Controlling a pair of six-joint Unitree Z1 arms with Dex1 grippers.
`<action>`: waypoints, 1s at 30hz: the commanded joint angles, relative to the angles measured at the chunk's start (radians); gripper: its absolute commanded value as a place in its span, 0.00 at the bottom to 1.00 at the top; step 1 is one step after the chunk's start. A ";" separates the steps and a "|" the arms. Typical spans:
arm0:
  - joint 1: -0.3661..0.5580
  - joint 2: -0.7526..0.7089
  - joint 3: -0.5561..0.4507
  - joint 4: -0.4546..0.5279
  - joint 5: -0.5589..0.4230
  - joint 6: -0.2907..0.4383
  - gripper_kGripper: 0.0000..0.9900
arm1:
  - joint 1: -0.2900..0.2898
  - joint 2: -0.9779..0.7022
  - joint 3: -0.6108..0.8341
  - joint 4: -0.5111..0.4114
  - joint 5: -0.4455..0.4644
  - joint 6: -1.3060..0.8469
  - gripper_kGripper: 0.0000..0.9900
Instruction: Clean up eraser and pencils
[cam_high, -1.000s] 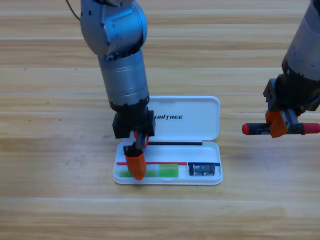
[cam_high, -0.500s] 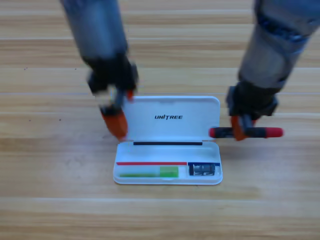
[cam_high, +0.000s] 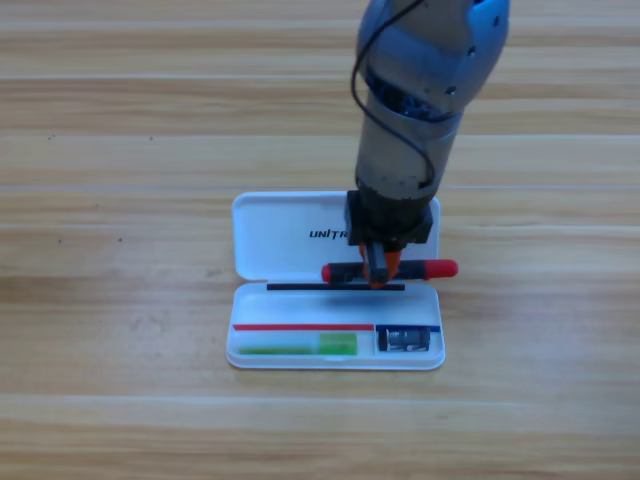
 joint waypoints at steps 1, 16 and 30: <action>0.043 0.002 0.063 -0.005 -0.012 0.005 1.00 | 0.057 0.092 -0.046 0.041 -0.006 0.020 0.00; 0.043 -0.006 0.143 -0.027 -0.031 0.004 1.00 | 0.091 0.129 -0.082 0.050 -0.006 0.060 0.00; 0.043 -0.006 0.206 -0.079 -0.035 -0.004 1.00 | 0.086 0.155 -0.104 0.050 -0.006 0.063 0.00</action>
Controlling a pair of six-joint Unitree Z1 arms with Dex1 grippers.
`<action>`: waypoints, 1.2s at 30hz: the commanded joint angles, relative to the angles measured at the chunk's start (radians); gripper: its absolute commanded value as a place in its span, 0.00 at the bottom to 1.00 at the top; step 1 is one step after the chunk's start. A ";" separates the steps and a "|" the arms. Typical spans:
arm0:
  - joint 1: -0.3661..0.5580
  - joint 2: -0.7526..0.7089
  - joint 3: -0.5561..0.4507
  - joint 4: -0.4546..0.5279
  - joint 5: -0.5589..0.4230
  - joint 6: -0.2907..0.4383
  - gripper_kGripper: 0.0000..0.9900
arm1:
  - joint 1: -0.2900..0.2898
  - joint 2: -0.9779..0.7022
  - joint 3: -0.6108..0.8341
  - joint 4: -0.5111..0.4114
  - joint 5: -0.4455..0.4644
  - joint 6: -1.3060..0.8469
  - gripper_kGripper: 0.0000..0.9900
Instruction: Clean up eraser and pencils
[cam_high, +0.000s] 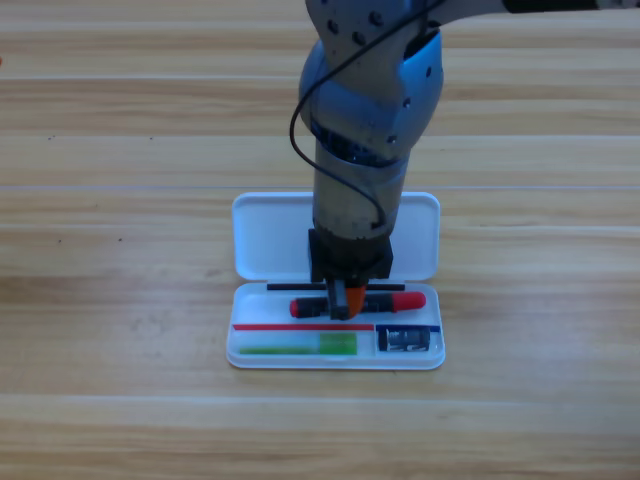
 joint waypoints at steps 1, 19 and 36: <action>0.017 -0.006 0.040 -0.029 -0.010 -0.004 1.00 | 0.017 0.059 -0.009 0.013 -0.006 0.008 0.02; 0.018 0.044 0.032 -0.160 -0.007 -0.029 1.00 | 0.007 -0.330 0.161 0.011 0.161 0.043 0.95; 0.061 0.760 -0.495 -0.156 -0.283 -0.098 0.80 | -0.004 -1.017 0.880 -0.519 0.435 0.201 0.96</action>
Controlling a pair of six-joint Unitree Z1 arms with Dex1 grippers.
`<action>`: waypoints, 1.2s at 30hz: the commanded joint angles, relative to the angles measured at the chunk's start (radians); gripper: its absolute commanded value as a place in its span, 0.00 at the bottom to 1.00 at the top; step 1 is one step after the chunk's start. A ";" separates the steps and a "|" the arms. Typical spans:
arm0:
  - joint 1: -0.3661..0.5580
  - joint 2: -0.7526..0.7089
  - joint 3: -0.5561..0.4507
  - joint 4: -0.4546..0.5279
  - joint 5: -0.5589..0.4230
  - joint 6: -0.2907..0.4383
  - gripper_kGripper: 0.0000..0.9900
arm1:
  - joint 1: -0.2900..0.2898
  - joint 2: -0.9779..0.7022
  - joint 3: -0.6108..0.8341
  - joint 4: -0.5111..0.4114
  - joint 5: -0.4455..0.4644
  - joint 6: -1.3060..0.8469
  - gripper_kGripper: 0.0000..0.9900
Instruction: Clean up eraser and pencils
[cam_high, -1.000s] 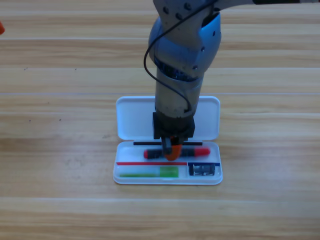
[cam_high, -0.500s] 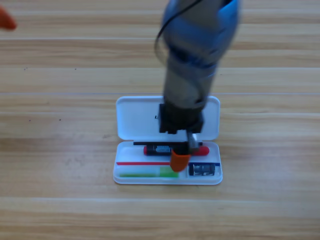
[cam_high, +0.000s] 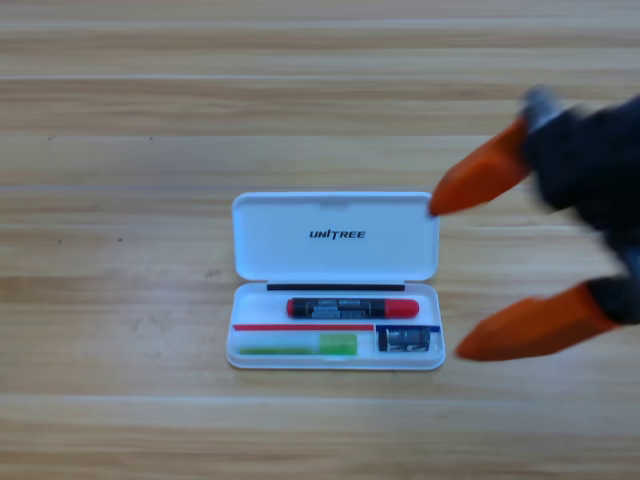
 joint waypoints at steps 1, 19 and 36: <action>0.041 0.265 -0.082 -0.004 -0.123 -0.015 0.74 | -0.004 -0.077 0.051 -0.021 0.044 0.012 0.96; 0.104 0.533 -0.114 0.117 -0.356 0.053 0.00 | -0.004 -0.074 0.063 -0.021 0.080 0.014 0.96; 0.106 0.522 -0.010 0.172 -0.419 0.110 0.00 | -0.004 -0.070 0.074 -0.021 0.080 0.017 0.96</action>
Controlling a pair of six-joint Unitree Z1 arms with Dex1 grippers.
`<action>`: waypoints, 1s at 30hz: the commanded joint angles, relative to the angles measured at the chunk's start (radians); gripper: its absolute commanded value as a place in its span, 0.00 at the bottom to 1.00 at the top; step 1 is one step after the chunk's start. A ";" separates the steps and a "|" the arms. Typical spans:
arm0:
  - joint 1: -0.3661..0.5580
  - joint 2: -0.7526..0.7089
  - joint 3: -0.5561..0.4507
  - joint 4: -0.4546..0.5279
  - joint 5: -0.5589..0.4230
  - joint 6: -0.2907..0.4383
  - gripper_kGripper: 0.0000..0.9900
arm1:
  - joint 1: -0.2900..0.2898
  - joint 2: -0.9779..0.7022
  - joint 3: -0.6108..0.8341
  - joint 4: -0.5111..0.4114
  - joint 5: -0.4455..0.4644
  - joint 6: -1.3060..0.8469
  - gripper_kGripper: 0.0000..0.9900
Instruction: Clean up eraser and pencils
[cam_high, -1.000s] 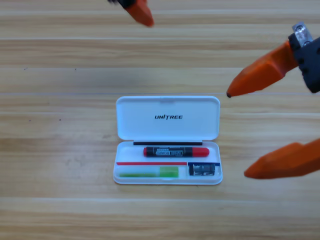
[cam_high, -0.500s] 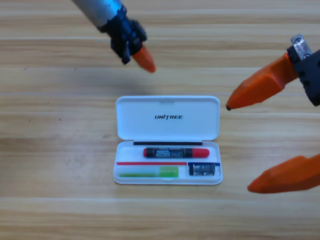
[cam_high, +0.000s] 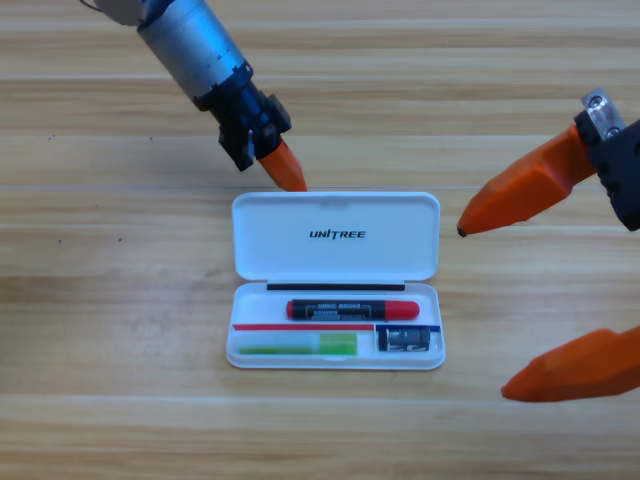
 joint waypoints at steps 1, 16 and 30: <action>0.020 0.018 0.052 0.018 -0.015 0.006 0.00 | -0.004 -0.008 0.026 -0.019 0.007 0.007 0.96; -0.009 -0.089 0.158 0.040 -0.046 0.010 0.00 | -0.004 0.010 0.026 -0.019 0.014 0.009 0.96; -0.068 -0.085 0.227 0.014 -0.054 0.016 0.00 | -0.004 0.008 0.024 -0.019 0.014 0.015 0.96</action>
